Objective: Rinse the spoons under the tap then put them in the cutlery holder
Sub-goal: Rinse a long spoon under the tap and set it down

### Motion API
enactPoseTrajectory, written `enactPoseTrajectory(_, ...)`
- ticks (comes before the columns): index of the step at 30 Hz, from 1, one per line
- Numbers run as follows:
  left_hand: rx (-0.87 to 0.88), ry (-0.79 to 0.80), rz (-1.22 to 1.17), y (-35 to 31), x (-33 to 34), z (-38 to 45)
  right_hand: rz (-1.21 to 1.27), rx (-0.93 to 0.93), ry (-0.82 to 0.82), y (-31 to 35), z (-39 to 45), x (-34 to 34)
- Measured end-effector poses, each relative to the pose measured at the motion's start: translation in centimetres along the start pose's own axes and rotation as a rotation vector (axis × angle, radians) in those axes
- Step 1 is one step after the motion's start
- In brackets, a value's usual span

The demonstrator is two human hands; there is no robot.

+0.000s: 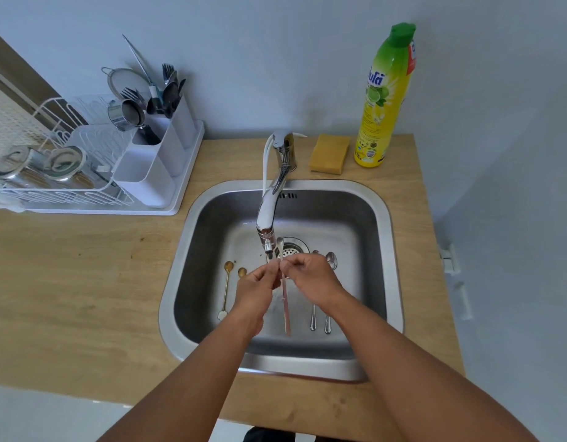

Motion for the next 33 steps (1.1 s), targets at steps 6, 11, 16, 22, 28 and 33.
enactPoseTrajectory(6, 0.022, -0.011, 0.098, 1.4, -0.3, -0.6, 0.124, 0.084, -0.077, -0.8, 0.3, 0.0)
enactPoseTrajectory(11, 0.008, -0.035, 0.306, 2.0, -2.0, -0.6, 0.135, 0.145, -0.119, -1.6, 0.2, -0.5)
enactPoseTrajectory(16, 0.004, -0.122, 0.262, 0.2, -2.5, 0.1, 0.177, 0.155, -0.115, -1.6, 0.1, 0.8)
enactPoseTrajectory(22, 0.044, -0.073, 0.371, -0.4, -2.3, 0.3, 0.157, 0.148, -0.211, 0.0, 1.7, -0.8)
enactPoseTrajectory(28, -0.009, 0.007, 0.441, -0.2, -3.5, 0.7, 0.256, 0.183, -0.281, -0.7, 1.3, -1.7)
enactPoseTrajectory(33, -0.022, -0.014, 0.263, -1.2, -2.3, 1.6, 0.211, 0.166, -0.232, -1.1, 0.7, 0.2)
Point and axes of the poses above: each hand's wrist, its own z-axis towards the middle knuckle, its own x-axis out of the palm, y = z × x, the point moved 6 cm from there along z, towards the middle knuckle, and after that the axes turned 7 degrees about -x, right-handed, at the moved point
